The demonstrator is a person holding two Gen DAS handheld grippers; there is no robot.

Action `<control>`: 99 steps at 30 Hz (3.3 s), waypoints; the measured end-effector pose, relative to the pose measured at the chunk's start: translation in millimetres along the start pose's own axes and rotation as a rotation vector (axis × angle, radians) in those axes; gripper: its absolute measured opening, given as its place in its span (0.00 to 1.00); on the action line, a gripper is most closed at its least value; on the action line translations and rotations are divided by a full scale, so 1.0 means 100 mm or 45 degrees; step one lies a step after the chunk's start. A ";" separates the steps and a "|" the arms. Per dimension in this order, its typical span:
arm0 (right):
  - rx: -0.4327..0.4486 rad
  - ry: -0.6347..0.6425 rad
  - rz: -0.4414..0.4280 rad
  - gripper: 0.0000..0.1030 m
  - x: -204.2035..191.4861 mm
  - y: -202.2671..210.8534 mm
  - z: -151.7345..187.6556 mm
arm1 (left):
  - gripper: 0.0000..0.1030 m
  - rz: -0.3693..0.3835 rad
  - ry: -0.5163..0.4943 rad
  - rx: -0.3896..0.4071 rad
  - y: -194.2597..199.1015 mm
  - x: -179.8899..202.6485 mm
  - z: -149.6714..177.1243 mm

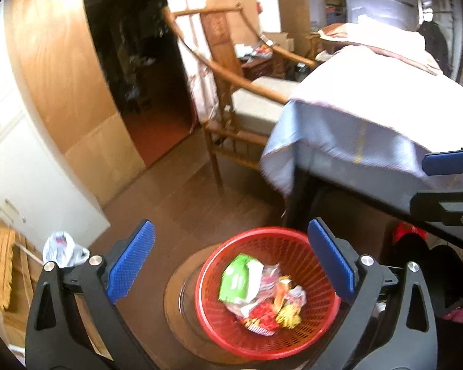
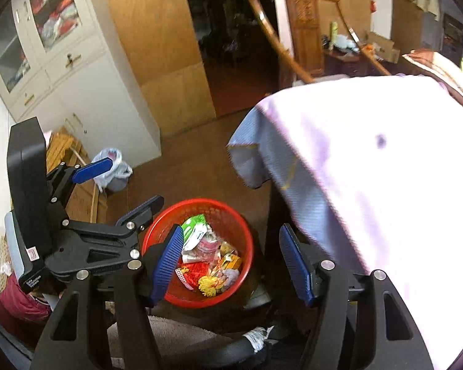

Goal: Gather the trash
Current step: 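Return both tools to the table over the medicine box and blue mask, then position the left tool around the white medicine box and the right tool over the blue mask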

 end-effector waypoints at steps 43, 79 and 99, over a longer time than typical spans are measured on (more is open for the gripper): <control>0.692 -0.760 0.555 0.87 3.07 3.15 1.92 | 0.94 0.499 -0.566 0.345 1.27 4.01 -1.39; 0.706 -1.056 0.405 0.94 3.75 3.05 2.15 | 0.94 0.587 -0.513 -0.090 0.46 6.33 -2.53; 0.717 -1.072 0.401 0.94 3.79 3.05 2.17 | 0.94 0.666 -0.379 -0.051 0.06 5.35 -2.59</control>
Point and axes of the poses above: each gripper's, at about its wrist camera, not at the fingertips, and y roughly against the way its jaws point, x to its right, z to its underside, the point moved 1 cm from there along -y, roughly the way its jaws point, and after that the axes turned 13 degrees about -z, right-handed, at the moved point
